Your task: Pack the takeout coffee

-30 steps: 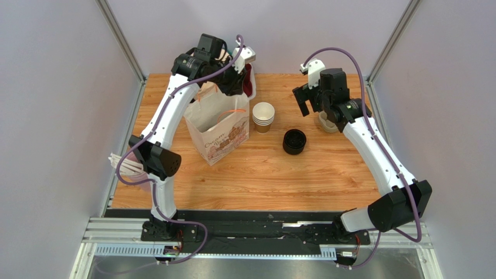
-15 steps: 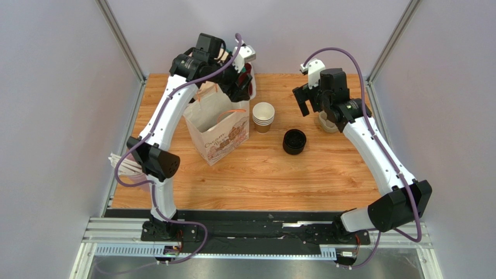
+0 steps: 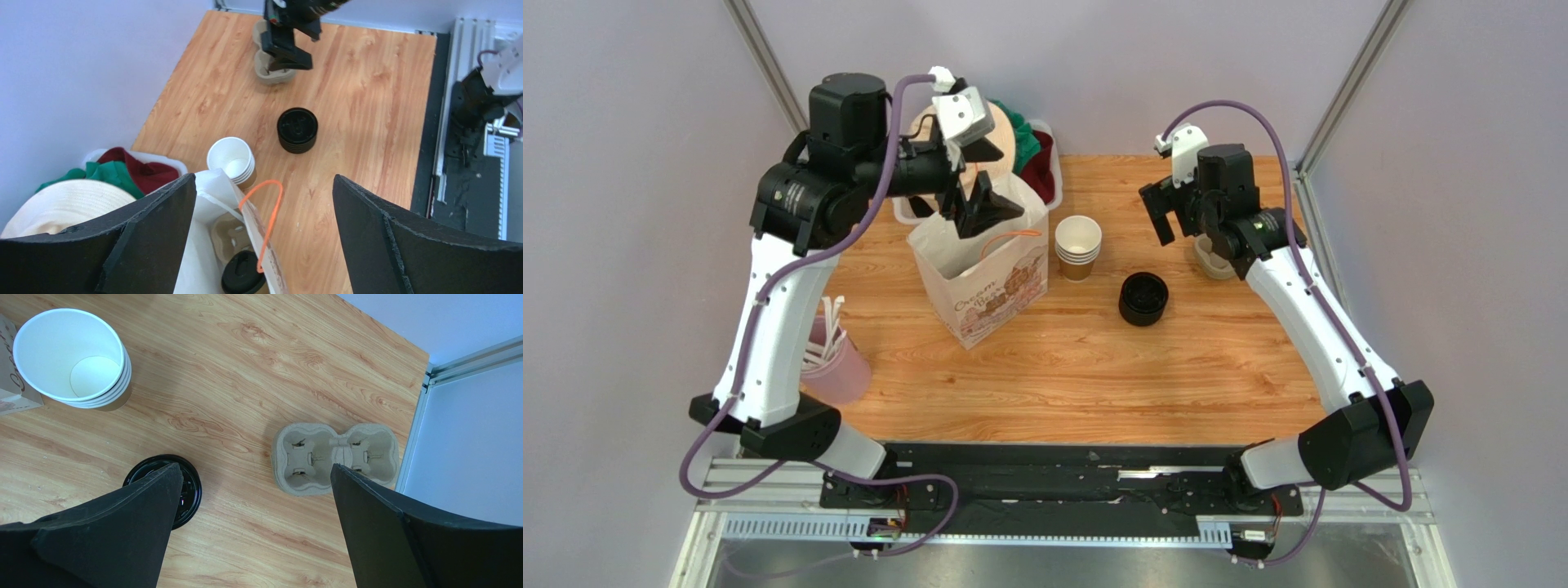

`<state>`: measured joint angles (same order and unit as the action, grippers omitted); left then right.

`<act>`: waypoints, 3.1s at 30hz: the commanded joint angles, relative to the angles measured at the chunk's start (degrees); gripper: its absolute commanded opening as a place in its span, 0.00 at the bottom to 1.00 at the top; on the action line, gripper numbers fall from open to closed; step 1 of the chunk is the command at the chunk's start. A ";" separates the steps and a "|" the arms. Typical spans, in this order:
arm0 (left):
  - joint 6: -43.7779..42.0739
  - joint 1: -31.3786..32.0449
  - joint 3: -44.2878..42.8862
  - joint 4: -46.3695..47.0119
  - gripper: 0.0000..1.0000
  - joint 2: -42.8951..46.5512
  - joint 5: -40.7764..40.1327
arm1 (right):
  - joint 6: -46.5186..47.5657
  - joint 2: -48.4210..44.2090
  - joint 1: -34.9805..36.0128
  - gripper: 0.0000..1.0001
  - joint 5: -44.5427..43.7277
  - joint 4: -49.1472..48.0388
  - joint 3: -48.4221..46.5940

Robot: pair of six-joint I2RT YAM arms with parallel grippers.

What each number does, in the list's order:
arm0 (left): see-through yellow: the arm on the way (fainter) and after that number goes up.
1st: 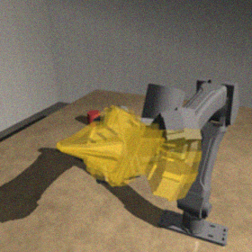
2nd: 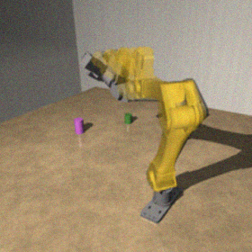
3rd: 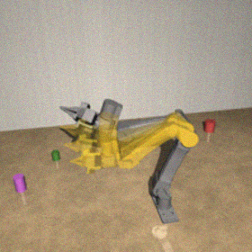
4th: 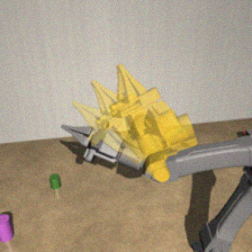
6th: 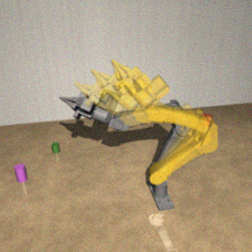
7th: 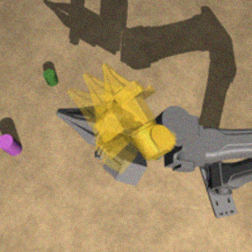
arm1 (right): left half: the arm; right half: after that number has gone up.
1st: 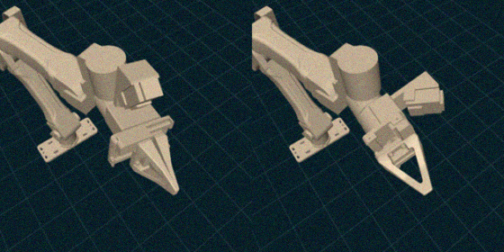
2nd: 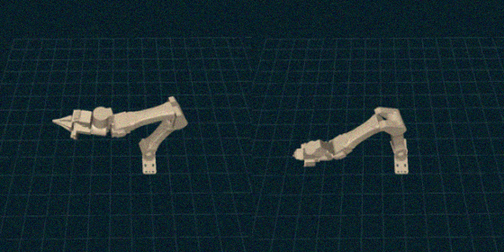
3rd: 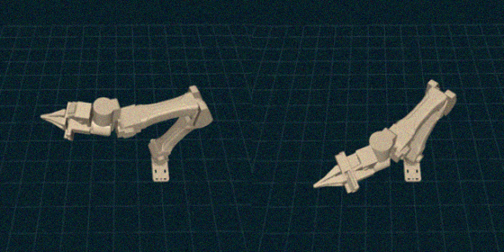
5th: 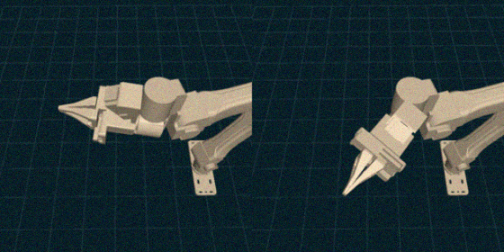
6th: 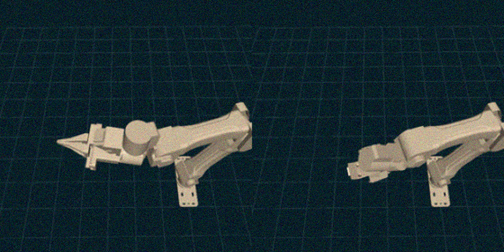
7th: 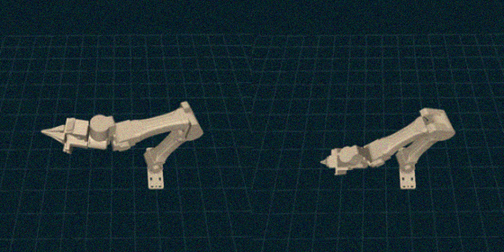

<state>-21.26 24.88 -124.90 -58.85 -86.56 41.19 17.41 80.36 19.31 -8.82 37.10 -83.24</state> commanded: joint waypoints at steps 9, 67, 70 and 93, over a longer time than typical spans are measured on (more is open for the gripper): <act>-6.16 1.57 8.18 -2.94 0.75 -4.84 1.26 | -0.45 -2.22 0.46 0.99 1.00 -2.03 0.19; -16.98 5.26 22.42 -17.53 0.00 10.98 3.11 | -0.62 -1.52 1.26 0.99 0.82 -2.03 0.19; -17.15 5.26 22.77 -17.62 0.00 11.85 2.76 | -0.53 -1.43 1.34 0.99 0.91 -2.03 0.19; -15.14 5.26 18.29 -15.51 0.83 10.26 5.66 | -4.47 1.37 1.43 0.99 10.10 0.51 -3.58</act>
<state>-37.12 29.93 -104.64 -76.34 -77.71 47.18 16.69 80.38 20.56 -6.59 37.28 -83.26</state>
